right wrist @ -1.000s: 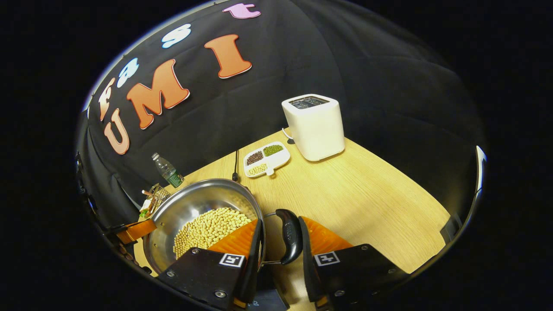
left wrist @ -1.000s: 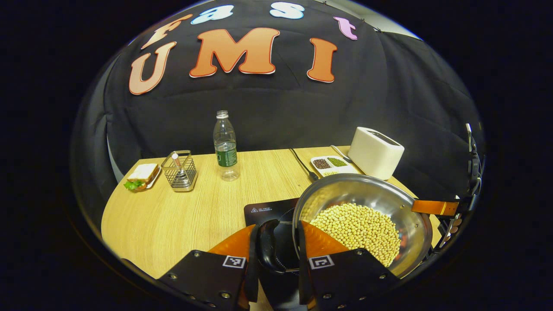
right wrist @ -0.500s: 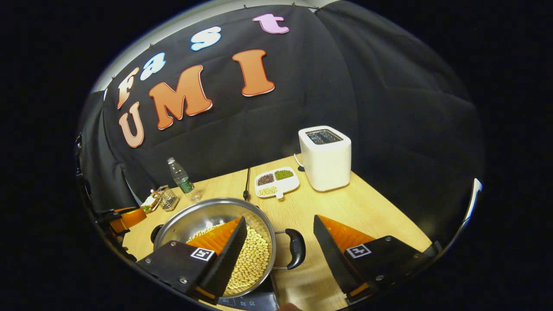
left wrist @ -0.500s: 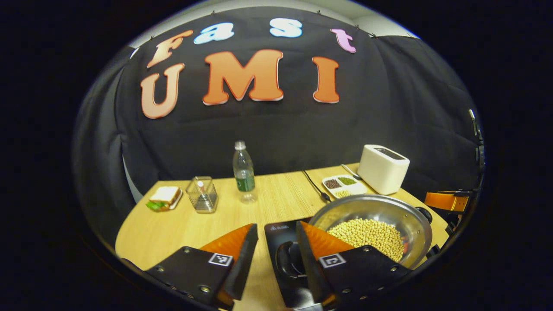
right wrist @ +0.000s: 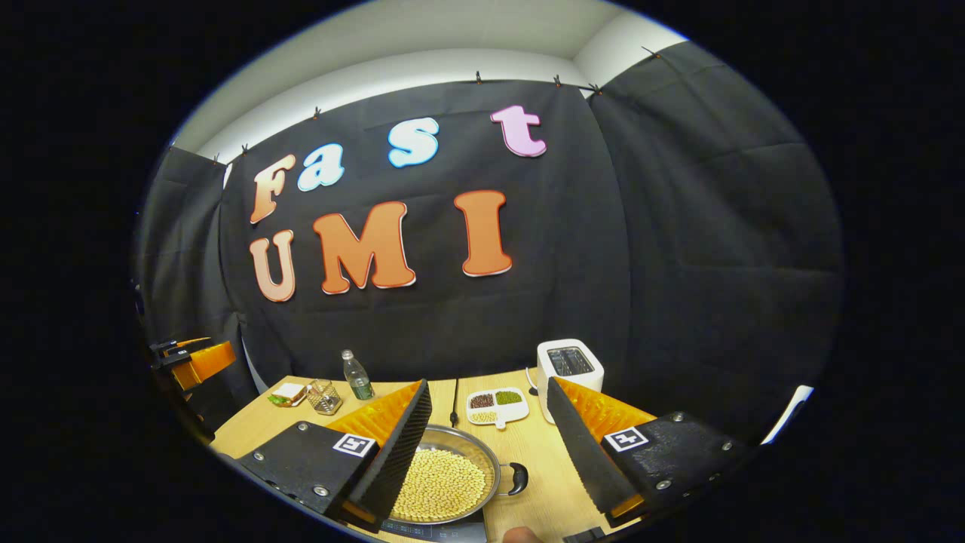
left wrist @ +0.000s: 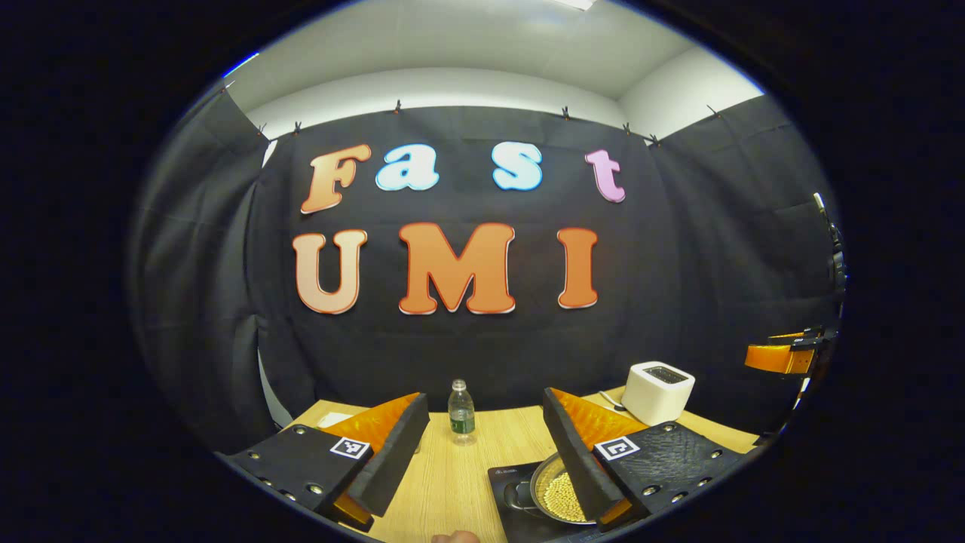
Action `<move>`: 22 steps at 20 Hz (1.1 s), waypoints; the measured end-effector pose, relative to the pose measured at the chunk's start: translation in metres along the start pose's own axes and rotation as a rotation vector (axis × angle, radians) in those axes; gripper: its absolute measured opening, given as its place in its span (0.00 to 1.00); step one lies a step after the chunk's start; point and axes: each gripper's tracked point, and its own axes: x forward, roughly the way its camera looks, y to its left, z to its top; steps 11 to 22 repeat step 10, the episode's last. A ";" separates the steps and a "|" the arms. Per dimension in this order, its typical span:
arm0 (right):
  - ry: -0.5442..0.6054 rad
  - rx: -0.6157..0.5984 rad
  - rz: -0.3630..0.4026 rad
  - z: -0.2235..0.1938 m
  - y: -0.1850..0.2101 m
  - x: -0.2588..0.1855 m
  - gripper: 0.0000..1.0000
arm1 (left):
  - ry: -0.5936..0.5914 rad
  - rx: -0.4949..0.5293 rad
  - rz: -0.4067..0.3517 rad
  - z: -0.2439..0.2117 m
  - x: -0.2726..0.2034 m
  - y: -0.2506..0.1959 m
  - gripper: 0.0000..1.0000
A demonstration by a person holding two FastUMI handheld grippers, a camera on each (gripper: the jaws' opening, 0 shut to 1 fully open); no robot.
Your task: First push the handle of the pot to place it horizontally, then grasp the pot with both hands and set it on the induction cooktop.
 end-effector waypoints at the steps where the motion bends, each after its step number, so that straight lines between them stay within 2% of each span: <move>1: -0.022 -0.003 0.002 0.012 0.000 -0.008 0.95 | -0.005 -0.014 0.015 0.010 -0.009 0.006 0.92; 4: -0.087 -0.013 -0.022 0.044 -0.004 -0.031 0.95 | 0.003 -0.057 0.017 0.033 -0.034 0.019 0.92; 8: -0.071 0.038 0.010 0.054 0.002 -0.053 0.95 | -0.045 -0.066 0.044 0.082 -0.055 0.048 0.92; 10: -0.085 0.032 -0.016 0.059 -0.011 -0.055 0.95 | -0.078 -0.101 0.052 0.102 -0.064 0.057 0.90; 22: -0.085 0.032 -0.016 0.059 -0.011 -0.055 0.95 | -0.078 -0.101 0.052 0.102 -0.064 0.057 0.90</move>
